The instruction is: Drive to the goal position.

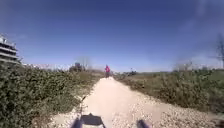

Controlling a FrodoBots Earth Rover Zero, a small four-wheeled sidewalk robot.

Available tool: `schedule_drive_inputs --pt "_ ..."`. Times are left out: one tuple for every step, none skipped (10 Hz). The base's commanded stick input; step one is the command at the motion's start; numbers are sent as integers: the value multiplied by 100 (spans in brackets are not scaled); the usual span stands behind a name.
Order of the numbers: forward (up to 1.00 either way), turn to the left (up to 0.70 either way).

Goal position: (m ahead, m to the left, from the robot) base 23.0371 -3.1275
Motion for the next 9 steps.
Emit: schedule_drive_inputs --pt "44 0" --pt "44 -4" --pt "44 -23" --pt "44 -26" --pt "44 -24" --pt "44 -10" --pt "44 0" --pt "44 0" --pt "44 0"
